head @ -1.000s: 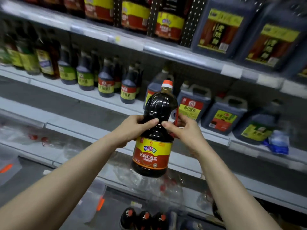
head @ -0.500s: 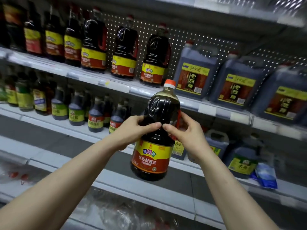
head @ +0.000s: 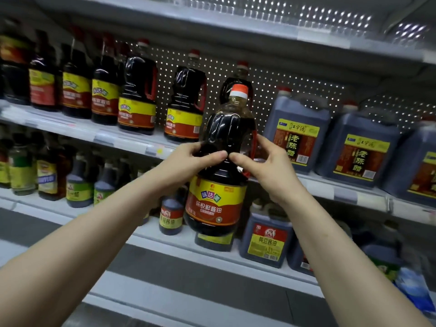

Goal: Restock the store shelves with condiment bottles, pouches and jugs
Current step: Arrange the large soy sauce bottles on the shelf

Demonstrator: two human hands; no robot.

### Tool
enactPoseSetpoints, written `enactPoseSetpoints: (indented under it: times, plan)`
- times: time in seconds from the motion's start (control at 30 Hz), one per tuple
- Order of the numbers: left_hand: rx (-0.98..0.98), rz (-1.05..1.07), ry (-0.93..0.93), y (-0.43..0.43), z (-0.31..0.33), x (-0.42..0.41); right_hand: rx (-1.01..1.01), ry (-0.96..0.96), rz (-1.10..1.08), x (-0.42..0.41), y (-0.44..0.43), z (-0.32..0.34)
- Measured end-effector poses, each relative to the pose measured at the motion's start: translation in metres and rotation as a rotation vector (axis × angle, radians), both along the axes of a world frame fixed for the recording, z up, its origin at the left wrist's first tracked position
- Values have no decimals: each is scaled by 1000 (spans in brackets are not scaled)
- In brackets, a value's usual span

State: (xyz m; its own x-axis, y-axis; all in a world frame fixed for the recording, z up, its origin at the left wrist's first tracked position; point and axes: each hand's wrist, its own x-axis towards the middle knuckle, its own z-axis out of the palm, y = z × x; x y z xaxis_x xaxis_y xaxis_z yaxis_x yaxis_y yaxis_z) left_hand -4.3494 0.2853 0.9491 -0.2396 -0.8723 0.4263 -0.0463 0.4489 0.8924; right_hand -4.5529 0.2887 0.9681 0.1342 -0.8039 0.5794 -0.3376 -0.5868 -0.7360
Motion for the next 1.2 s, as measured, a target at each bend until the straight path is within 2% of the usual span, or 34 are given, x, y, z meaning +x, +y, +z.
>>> enactPoseSetpoints:
  times: [0.23,0.53,0.87,1.2]
  plan:
    - [-94,56,-11,-47,45,72,-90,7,-13,74,-44,48]
    - [-135,22,-16,-91,86,134,-174,41,-72,139,-86,90]
    - [-168,-5,-1,-136,109,154,-211,31,-134,162,-127,113]
    - [-95,-39,-14,-174,114,157,-111,-29,-132,163,-155,118]
